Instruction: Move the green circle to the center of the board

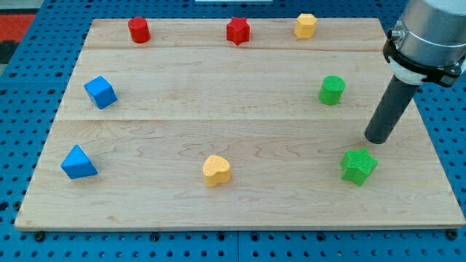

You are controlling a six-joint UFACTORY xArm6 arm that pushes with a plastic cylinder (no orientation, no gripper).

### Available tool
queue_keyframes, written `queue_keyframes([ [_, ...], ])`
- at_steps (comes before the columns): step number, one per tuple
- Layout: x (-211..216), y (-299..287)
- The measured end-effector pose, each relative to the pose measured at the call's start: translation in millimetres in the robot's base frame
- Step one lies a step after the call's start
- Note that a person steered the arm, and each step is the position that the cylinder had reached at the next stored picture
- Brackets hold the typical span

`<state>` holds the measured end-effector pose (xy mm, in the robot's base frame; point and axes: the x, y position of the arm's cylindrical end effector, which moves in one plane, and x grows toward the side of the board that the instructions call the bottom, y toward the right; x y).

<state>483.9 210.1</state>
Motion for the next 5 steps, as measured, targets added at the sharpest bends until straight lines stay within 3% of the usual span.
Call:
queue_keyframes([
  [5,-6.4,0.5],
])
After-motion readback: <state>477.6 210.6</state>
